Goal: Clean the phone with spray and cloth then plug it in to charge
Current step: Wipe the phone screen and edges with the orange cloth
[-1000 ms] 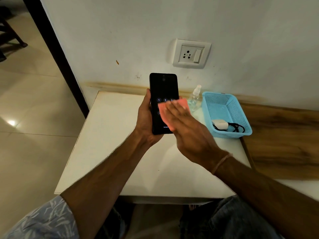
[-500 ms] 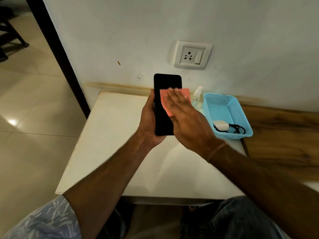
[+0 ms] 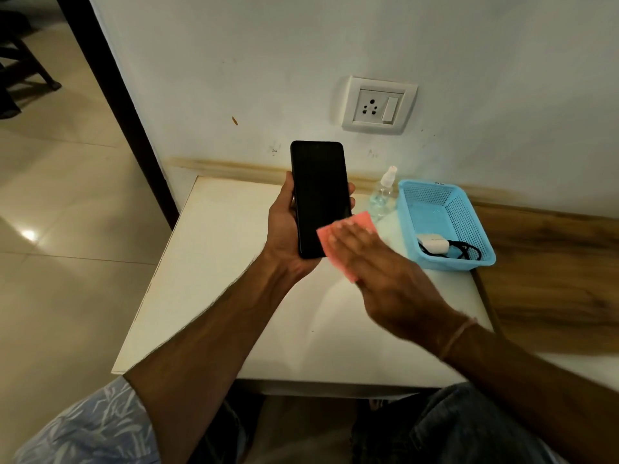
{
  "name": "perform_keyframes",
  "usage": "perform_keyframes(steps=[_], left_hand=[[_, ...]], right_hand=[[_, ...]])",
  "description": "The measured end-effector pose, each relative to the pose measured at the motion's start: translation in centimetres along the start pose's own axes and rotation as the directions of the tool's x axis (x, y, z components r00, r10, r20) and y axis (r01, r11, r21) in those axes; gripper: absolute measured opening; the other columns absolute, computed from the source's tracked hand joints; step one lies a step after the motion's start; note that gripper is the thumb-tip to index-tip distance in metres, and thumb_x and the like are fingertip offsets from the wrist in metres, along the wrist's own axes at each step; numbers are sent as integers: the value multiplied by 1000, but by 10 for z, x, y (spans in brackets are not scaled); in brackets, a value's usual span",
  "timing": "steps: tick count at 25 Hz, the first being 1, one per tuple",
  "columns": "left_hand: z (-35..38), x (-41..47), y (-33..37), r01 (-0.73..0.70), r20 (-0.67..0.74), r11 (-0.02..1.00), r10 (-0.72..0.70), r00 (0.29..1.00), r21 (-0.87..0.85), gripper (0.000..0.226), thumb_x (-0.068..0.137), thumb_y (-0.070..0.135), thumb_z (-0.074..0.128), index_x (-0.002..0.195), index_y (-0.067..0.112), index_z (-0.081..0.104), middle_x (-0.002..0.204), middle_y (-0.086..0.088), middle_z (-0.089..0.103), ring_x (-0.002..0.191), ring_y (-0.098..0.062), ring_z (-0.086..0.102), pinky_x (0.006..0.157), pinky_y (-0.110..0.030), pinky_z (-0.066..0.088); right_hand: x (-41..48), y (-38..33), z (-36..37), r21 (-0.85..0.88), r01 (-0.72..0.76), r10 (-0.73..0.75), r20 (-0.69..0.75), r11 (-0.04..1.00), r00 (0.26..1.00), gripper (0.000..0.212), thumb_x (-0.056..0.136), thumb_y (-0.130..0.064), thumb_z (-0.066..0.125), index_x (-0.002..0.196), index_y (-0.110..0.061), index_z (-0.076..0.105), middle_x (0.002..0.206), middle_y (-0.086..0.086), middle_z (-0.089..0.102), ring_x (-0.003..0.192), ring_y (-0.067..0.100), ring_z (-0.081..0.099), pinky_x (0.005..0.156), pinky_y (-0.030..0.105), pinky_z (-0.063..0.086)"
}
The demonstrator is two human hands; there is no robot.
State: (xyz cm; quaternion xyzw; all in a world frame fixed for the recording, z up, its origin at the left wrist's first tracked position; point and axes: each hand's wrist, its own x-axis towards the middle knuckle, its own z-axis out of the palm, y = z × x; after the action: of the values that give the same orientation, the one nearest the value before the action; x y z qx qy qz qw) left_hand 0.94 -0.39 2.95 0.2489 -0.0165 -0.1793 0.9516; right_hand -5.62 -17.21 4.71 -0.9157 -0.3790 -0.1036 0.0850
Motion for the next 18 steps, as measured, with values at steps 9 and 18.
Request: perform_keyframes(steps=[9, 18], left_hand=[[-2, -4, -1, 78, 40, 997, -78, 996, 1, 78, 100, 66, 29, 143, 2, 45, 124, -14, 58, 105, -25, 58, 99, -39, 44], [1, -3, -10, 50, -26, 999, -51, 998, -13, 73, 101, 61, 36, 147, 6, 49, 133, -16, 61, 115, -30, 63, 105, -42, 48]], right_hand=[[16, -34, 18, 5, 15, -15, -2, 1000, 1000, 64, 91, -3, 53, 150, -7, 27, 157, 10, 25, 148, 25, 14, 120, 42, 18], [44, -12, -5, 78, -195, 201, -86, 978, 976, 52, 100, -11, 40, 150, -6, 27, 159, 9, 21, 149, 20, 10, 122, 37, 12]])
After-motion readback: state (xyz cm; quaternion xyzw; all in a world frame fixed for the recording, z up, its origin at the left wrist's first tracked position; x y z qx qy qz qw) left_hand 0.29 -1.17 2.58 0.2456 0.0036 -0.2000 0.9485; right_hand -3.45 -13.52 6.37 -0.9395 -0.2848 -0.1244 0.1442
